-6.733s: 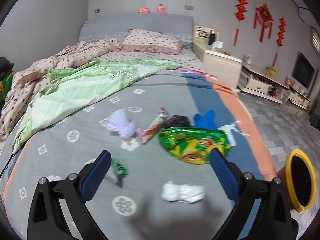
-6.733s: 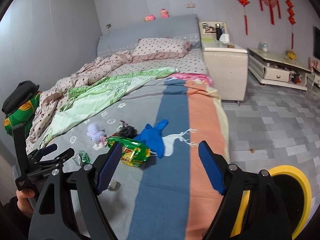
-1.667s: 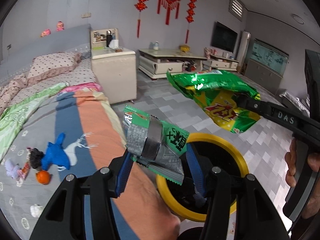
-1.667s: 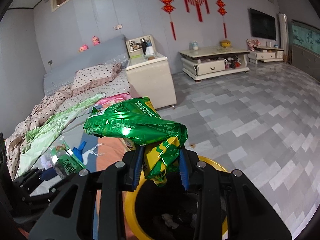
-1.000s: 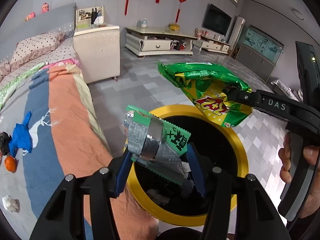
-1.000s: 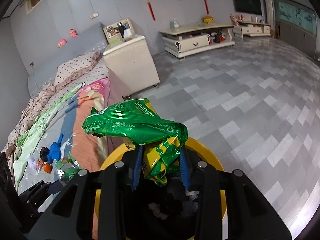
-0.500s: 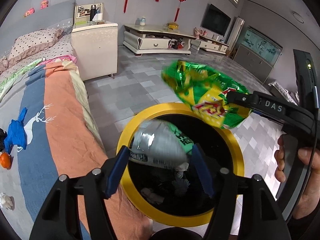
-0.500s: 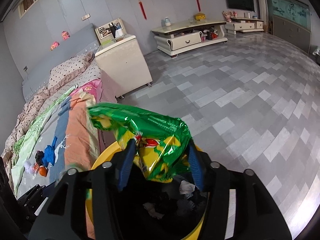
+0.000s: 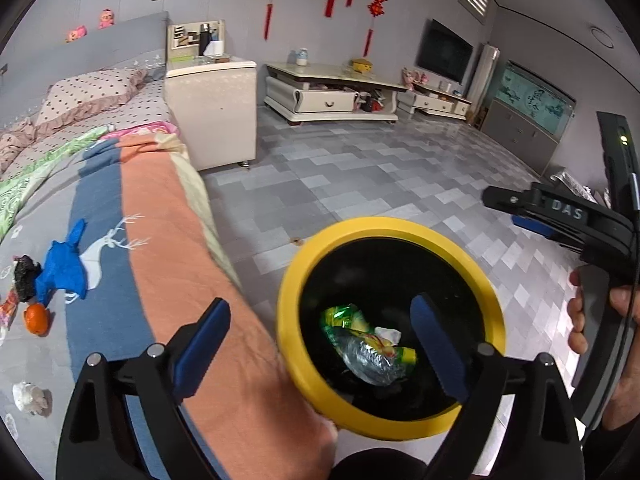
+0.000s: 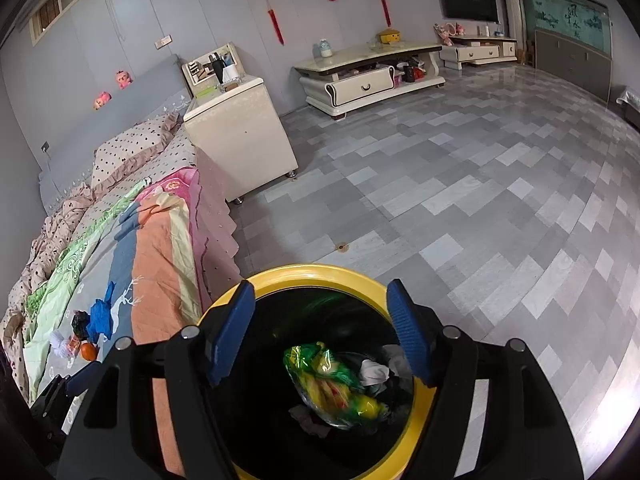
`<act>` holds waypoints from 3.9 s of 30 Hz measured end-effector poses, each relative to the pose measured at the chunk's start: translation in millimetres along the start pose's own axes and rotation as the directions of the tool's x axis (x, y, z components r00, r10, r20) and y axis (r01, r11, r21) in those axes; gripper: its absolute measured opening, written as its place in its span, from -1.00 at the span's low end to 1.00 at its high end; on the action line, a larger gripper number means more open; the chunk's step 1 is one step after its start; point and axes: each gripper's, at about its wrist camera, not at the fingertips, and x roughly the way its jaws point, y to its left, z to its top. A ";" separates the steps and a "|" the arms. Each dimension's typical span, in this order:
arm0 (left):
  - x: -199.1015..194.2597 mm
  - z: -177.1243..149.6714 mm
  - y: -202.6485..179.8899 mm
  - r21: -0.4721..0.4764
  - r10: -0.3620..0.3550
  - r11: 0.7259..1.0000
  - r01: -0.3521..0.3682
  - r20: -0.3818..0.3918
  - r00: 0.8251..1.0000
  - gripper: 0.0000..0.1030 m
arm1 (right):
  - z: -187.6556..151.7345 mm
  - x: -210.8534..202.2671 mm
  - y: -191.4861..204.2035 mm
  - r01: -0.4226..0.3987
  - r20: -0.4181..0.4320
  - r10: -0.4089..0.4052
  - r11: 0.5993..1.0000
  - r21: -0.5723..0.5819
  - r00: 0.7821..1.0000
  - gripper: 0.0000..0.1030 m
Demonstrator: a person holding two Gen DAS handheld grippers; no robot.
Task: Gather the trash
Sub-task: 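Open the right tool then the left tool to drop both into the bin, then move both open tools back over the bed, then grasp the bubble-wrap bundle with the left tool while the right tool grasps the blue glove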
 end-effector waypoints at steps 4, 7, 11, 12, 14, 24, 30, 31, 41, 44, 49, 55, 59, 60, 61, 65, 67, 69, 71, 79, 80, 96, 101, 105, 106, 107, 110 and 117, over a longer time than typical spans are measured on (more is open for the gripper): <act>-9.9 -0.7 15.0 -0.004 0.050 0.999 -0.050 0.020 0.999 0.80 | -1.2 -1.4 7.7 -0.011 -0.011 0.010 1.000 -0.008 1.000 0.37; -18.9 -0.1 23.6 -0.019 0.078 0.997 -0.077 0.029 0.997 0.82 | -1.1 -3.0 17.0 -0.017 -0.011 0.017 1.000 -0.020 1.000 0.38; -29.3 0.7 38.9 -0.033 0.106 0.994 -0.105 0.042 0.993 0.84 | -1.9 -6.7 34.1 -0.036 -0.009 0.036 0.998 -0.045 0.999 0.42; -32.6 0.9 43.6 -0.036 0.118 0.993 -0.116 0.045 0.992 0.84 | -1.9 -8.0 39.8 -0.040 -0.007 0.039 0.998 -0.055 0.999 0.43; -38.0 0.0 51.7 -0.041 0.133 0.991 -0.131 0.050 0.990 0.84 | -1.7 -10.2 47.7 -0.056 -0.005 0.056 0.996 -0.067 0.998 0.45; -68.3 1.4 108.2 -0.122 0.219 0.970 -0.209 0.075 0.973 0.84 | -2.1 -14.4 113.9 -0.156 -0.009 0.156 0.978 -0.140 0.988 0.54; -86.7 -2.1 156.3 -0.193 0.281 0.946 -0.262 0.078 0.957 0.84 | -3.6 -8.7 169.8 -0.206 -0.027 0.205 0.957 -0.204 0.978 0.59; -90.5 -3.8 167.8 -0.210 0.295 0.939 -0.274 0.076 0.953 0.84 | -3.8 -7.0 176.8 -0.213 -0.032 0.211 0.954 -0.209 0.977 0.59; -115.8 -15.0 248.0 -0.311 0.402 0.876 -0.368 0.051 0.914 0.84 | -13.6 20.8 263.7 -0.280 -0.088 0.266 0.920 -0.275 0.960 0.60; -123.1 -16.6 271.1 -0.333 0.439 0.853 -0.402 0.041 0.897 0.84 | -17.6 29.0 288.6 -0.298 -0.103 0.280 0.908 -0.294 0.954 0.60; -130.9 -19.1 308.2 -0.351 0.520 0.804 -0.480 0.022 0.854 0.84 | -24.2 40.7 326.7 -0.328 -0.120 0.305 0.887 -0.325 0.945 0.60; -130.7 -23.1 358.9 -0.391 0.583 0.740 -0.547 -0.033 0.812 0.84 | -32.5 63.9 365.9 -0.352 -0.157 0.316 0.873 -0.338 0.936 0.60; -125.7 -26.8 383.5 -0.396 0.611 0.710 -0.582 -0.065 0.789 0.84 | -38.7 83.4 391.0 -0.353 -0.184 0.306 0.864 -0.358 0.934 0.60; -124.2 -27.7 389.1 -0.398 0.616 0.703 -0.590 -0.073 0.784 0.84 | -40.7 89.6 398.9 -0.353 -0.191 0.302 0.862 -0.364 0.934 0.60; -122.2 -28.5 395.5 -0.401 0.621 0.696 -0.596 -0.082 0.780 0.84 | -42.0 93.4 403.2 -0.353 -0.196 0.300 0.860 -0.368 0.934 0.60; -113.4 -31.4 420.3 -0.412 0.633 0.670 -0.617 -0.116 0.765 0.84 | -49.9 116.0 428.4 -0.344 -0.218 0.276 0.848 -0.402 0.936 0.60; -107.3 -33.7 433.0 -0.415 0.640 0.657 -0.630 -0.135 0.756 0.84 | -54.7 126.8 440.4 -0.337 -0.225 0.263 0.843 -0.419 0.938 0.60; -102.2 -35.8 442.9 -0.419 0.643 0.647 -0.638 -0.150 0.751 0.84 | -61.3 138.3 452.6 -0.328 -0.231 0.248 0.836 -0.440 0.941 0.60; -96.4 -39.2 454.6 -0.423 0.647 0.633 -0.648 -0.170 0.743 0.84 | -67.8 151.1 464.7 -0.317 -0.231 0.232 0.828 -0.462 0.945 0.60; -82.5 -48.2 498.6 -0.469 0.646 0.585 -0.661 -0.224 0.730 0.84 | -79.1 208.6 498.4 -0.295 -0.271 0.181 0.830 -0.473 0.945 0.60; -80.0 -48.9 503.3 -0.470 0.647 0.581 -0.665 -0.228 0.727 0.84 | -80.8 215.5 501.5 -0.293 -0.276 0.176 0.829 -0.476 0.945 0.60; -44.4 -60.3 524.7 -0.461 0.623 0.604 -0.650 -0.235 0.746 0.77 | -117.4 261.7 527.3 -0.304 -0.302 0.159 0.792 -0.530 0.940 0.55; -32.3 -61.9 522.5 -0.454 0.590 0.634 -0.626 -0.238 0.771 0.51 | -128.4 274.4 532.5 -0.304 -0.322 0.140 0.783 -0.543 0.936 0.45; -25.7 -62.9 517.1 -0.443 0.575 0.657 -0.610 -0.229 0.786 0.26 | -134.2 280.8 531.0 -0.300 -0.329 0.131 0.787 -0.540 0.935 0.44; -23.5 -62.6 514.0 -0.434 0.577 0.661 -0.612 -0.226 0.785 0.23 | -135.7 281.8 530.9 -0.300 -0.329 0.130 0.787 -0.540 0.935 0.40; -22.9 -62.3 511.8 -0.429 0.583 0.661 -0.616 -0.223 0.781 0.20 | -137.2 282.7 531.4 -0.302 -0.331 0.131 0.784 -0.542 0.934 0.29; -22.8 -63.3 508.8 -0.429 0.587 0.662 -0.614 -0.212 0.781 0.10 | -141.3 281.7 533.7 -0.319 -0.342 0.141 0.775 -0.546 0.929 -0.02; -30.5 -63.2 508.9 -0.450 0.579 0.664 -0.597 -0.195 0.791 -0.09 | -143.8 277.3 539.2 -0.387 -0.393 0.193 0.770 -0.507 0.899 -0.60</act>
